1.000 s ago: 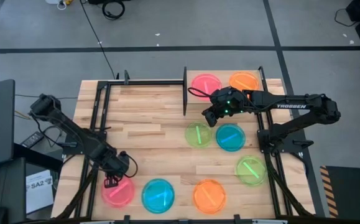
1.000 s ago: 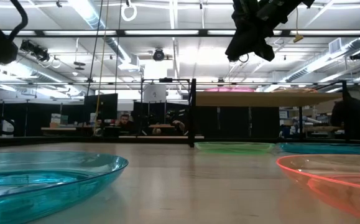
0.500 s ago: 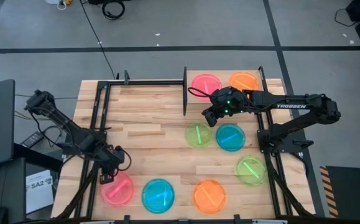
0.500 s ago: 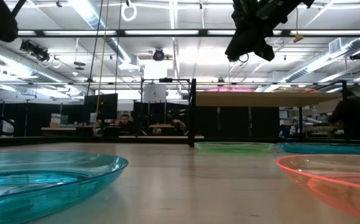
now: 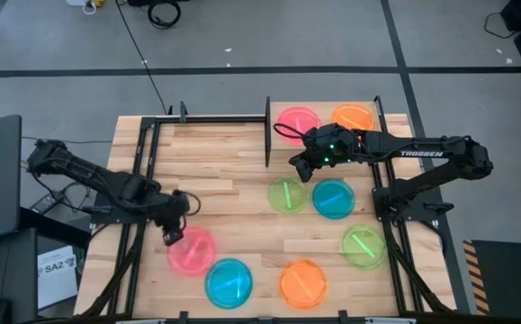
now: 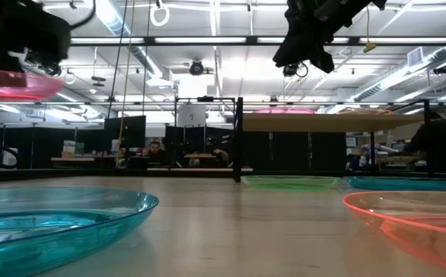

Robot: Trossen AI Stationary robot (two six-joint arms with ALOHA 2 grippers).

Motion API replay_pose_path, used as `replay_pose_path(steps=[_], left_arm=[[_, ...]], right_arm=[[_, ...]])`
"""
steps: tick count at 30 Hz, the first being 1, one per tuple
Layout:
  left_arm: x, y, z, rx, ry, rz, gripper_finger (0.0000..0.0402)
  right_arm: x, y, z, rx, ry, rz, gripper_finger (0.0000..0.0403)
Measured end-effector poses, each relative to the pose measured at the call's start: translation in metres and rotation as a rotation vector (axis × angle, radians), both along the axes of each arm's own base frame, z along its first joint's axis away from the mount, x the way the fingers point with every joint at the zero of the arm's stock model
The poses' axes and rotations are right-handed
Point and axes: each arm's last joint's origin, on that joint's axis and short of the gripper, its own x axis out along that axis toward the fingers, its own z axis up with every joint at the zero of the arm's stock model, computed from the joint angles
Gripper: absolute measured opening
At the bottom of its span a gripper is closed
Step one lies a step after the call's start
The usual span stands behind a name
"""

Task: Place and stack plates onto a shelf
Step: Stack the pink plate on top of the orange plate on the shelf

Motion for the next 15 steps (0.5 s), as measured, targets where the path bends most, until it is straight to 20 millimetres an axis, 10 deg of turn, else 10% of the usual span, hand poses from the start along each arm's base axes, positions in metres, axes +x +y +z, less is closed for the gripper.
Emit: replay_pose_path(steps=[15], left_arm=[[0.022, 0.052, 0.006, 0.086, -0.181, 0.134, 0.0008]], right_arm=[[0.010, -0.002, 0.011, -0.062, -0.141, 0.023, 0.0070]])
